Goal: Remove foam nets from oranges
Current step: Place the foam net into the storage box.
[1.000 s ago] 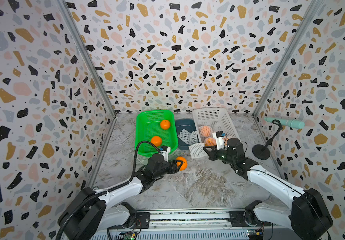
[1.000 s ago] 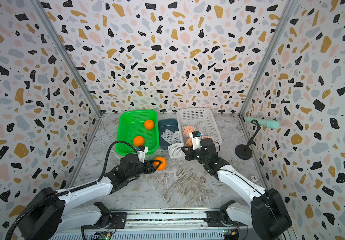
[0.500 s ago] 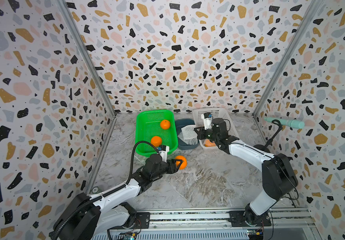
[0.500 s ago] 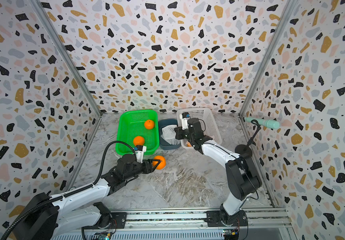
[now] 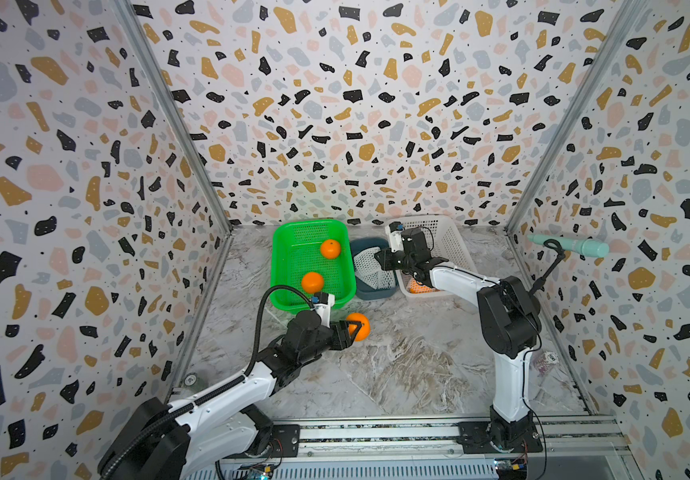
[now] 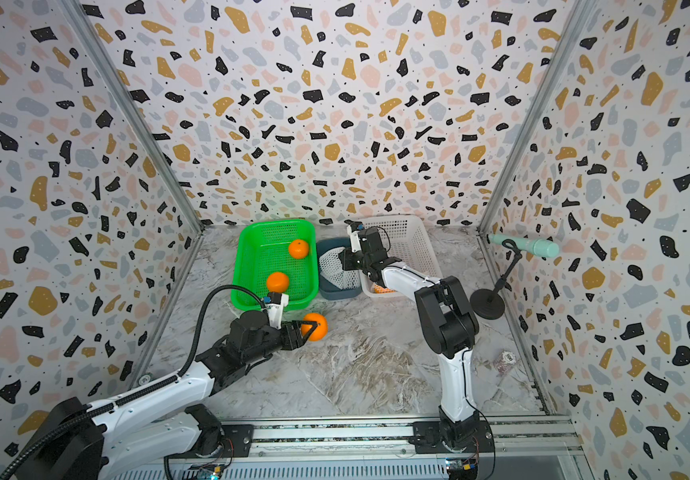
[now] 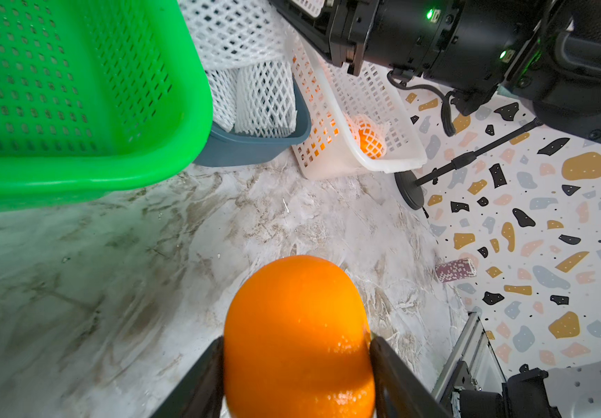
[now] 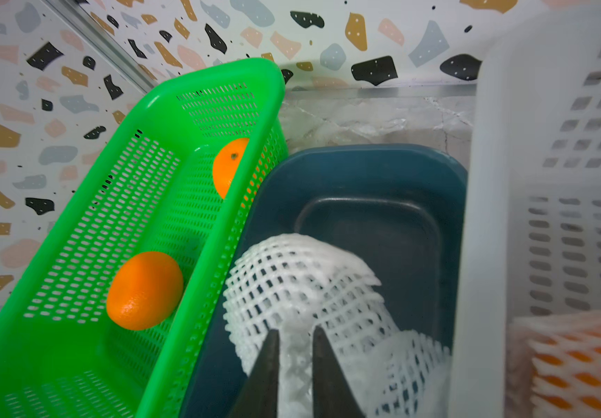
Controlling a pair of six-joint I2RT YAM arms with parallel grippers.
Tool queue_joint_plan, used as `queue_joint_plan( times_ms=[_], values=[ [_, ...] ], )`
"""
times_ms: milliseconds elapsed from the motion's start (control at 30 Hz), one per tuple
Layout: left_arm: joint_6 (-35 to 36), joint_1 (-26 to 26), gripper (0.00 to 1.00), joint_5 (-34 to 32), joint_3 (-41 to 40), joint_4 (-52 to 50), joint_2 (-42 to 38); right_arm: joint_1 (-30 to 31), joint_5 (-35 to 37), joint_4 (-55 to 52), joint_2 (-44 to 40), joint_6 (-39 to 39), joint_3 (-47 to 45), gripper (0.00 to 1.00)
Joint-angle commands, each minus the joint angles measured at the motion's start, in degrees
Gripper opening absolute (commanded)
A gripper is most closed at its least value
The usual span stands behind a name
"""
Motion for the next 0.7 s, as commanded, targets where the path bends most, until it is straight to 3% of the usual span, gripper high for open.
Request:
queue_joint_plan(
  times_ms=[0, 233, 500, 667],
  values=[
    [0.9, 0.3, 0.62, -1.3, -0.7, -0.4, -1.3, -0.3, -0.6, -1.1, -2.3, -0.9, 1.9, 0.3],
    [1.1, 0.4, 0.63, -1.7, 0.2, -1.0, -1.4, -0.4, 0.0, -0.9, -7.2, -2.2, -0.2, 0.49],
    [0.5, 0.4, 0.63, -3.3, 1.6, -1.0, -1.5, -0.5, 1.4, -1.6, -14.7, -3.5, -4.7, 0.55],
    [0.6, 0.9, 0.64, -4.8, 3.7, -3.6, -1.0, -0.4, 0.8, -0.9, -21.2, -3.5, -12.2, 0.56]
  ],
)
